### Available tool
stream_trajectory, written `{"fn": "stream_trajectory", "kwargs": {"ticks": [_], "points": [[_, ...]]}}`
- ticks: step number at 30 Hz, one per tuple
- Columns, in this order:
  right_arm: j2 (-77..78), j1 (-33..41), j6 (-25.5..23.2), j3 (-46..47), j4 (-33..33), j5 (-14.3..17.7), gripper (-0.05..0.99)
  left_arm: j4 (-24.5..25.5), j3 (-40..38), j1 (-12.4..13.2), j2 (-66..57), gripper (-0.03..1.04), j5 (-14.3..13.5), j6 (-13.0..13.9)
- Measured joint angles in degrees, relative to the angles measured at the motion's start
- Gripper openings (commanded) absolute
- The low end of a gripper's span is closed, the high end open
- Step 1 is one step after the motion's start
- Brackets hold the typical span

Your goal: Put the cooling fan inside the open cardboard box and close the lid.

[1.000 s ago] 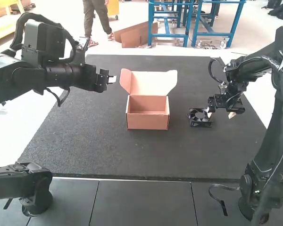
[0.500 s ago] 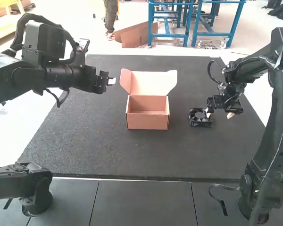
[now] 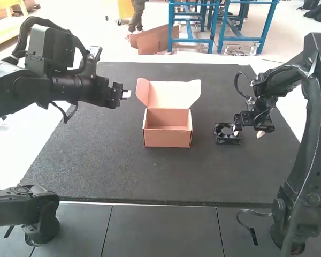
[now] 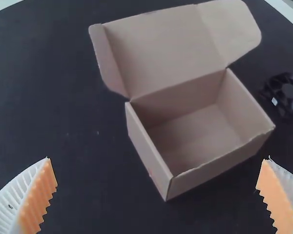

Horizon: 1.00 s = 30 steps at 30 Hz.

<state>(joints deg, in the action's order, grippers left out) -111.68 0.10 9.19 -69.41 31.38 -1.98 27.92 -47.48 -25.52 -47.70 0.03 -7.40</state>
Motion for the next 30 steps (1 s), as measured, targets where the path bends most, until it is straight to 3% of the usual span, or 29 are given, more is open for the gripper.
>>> {"fn": "stream_trajectory", "kwargs": {"ticks": [5,13,15,17,22,30], "points": [[-1.66,0.0,0.0,-1.2,0.24,-0.66,0.7,0.57,-1.11,0.0,0.04,0.97,0.0,0.0],[-2.97,0.0,0.02,-1.9,0.39,-1.25,0.62,1.6,-2.27,0.0,0.52,0.97,0.0,0.0],[-2.95,0.0,0.02,-1.9,0.39,-1.25,0.55,1.64,-2.25,0.0,0.52,0.97,0.0,0.0],[-2.95,0.0,0.02,-1.9,0.39,-1.25,0.43,1.64,-2.27,0.0,0.52,0.97,0.0,0.0],[-2.97,0.0,0.02,-1.9,0.37,-1.25,-0.02,1.64,-2.27,0.0,0.52,0.97,0.0,0.0],[-2.95,0.0,0.02,-1.9,0.37,-1.25,-0.02,1.64,-2.27,0.0,0.52,0.97,0.0,0.0]]}}
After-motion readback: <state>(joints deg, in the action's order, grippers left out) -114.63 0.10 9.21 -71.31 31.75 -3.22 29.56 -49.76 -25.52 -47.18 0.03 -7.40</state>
